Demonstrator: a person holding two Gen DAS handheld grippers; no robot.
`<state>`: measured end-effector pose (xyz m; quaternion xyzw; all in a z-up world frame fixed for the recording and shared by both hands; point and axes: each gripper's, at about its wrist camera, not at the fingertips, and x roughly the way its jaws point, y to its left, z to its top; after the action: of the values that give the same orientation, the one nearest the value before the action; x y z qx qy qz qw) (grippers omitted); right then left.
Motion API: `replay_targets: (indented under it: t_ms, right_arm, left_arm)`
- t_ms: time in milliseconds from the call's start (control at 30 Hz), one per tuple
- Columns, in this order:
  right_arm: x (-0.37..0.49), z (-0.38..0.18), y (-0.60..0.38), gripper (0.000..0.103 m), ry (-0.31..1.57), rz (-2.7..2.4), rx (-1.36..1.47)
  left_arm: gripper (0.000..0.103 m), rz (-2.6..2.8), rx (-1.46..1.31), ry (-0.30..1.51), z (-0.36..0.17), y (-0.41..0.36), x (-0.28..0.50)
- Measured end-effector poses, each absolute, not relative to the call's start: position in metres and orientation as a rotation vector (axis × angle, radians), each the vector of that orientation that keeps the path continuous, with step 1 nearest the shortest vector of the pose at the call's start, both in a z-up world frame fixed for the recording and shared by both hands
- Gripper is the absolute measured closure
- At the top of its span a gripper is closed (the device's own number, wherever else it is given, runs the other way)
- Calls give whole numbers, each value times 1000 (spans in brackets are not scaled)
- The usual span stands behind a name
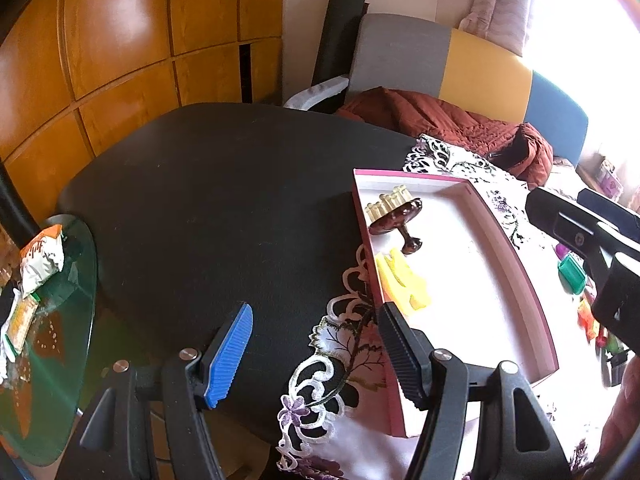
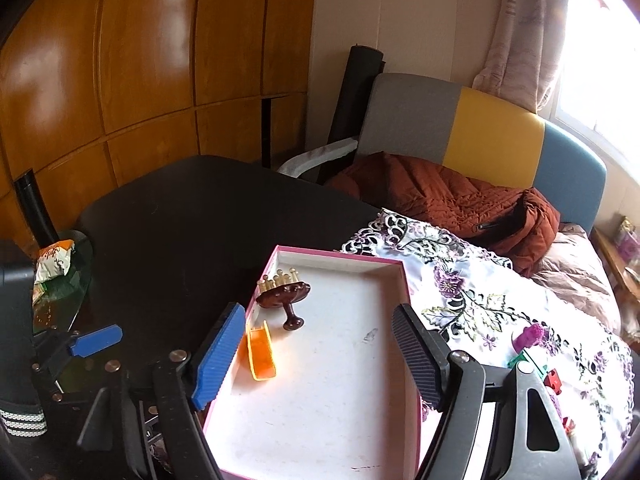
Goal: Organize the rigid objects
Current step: 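Move both grippers back from the tray toward the remaining toys, then lower the left gripper onto the green spool and close it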
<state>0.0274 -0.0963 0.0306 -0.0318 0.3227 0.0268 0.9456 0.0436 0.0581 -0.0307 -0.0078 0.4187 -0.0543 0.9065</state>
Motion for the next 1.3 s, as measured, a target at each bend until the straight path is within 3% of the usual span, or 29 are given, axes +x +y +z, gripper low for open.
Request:
replay_targets:
  t_ms: [433,1033,1300]
  right_arm:
    - [18,17,-146,22,682,-32,-57]
    - [-20,-2,-364,22,747,-464,31]
    - [-34,-18,-429,22,736,-553,223]
  left_arm:
    - [36,-192,101,821,-16,16,38]
    - [36,-429,319,726,2,-85,17]
    - [36,-470,406,707,2,-121,11]
